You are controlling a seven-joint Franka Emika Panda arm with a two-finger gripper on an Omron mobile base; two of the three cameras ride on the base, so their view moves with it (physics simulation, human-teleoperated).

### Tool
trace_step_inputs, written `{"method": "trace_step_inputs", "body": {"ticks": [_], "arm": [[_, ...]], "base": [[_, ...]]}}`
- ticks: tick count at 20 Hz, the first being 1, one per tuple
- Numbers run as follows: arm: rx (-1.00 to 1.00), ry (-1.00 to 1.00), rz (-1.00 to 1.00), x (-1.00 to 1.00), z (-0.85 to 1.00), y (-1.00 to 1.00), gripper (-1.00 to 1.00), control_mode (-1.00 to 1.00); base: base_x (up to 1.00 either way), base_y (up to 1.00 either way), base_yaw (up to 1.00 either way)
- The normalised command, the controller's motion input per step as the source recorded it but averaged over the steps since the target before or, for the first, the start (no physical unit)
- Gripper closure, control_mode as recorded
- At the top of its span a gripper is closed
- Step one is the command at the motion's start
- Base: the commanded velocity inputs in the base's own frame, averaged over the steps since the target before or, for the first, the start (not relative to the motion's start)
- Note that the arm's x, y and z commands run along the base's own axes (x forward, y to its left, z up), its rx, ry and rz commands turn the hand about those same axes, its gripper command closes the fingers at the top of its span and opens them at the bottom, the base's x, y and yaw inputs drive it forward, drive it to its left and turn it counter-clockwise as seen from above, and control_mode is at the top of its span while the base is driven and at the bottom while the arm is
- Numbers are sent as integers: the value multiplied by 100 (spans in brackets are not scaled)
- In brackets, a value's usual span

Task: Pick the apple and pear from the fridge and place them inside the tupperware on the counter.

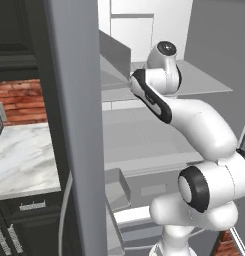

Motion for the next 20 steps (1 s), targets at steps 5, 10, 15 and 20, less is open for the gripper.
{"method": "trace_step_inputs", "body": {"ticks": [5,10,15,20], "arm": [[1,-27,-8,-94,4,-1,100,-100],[0,-11,-6,-96,10,-7,100,-100],[0,0,0,-91,31,-16,100,-100],[0,0,0,-87,35,-21,100,-100]], "base": [[0,0,0],[0,0,0],[0,0,0],[0,0,0]]}}
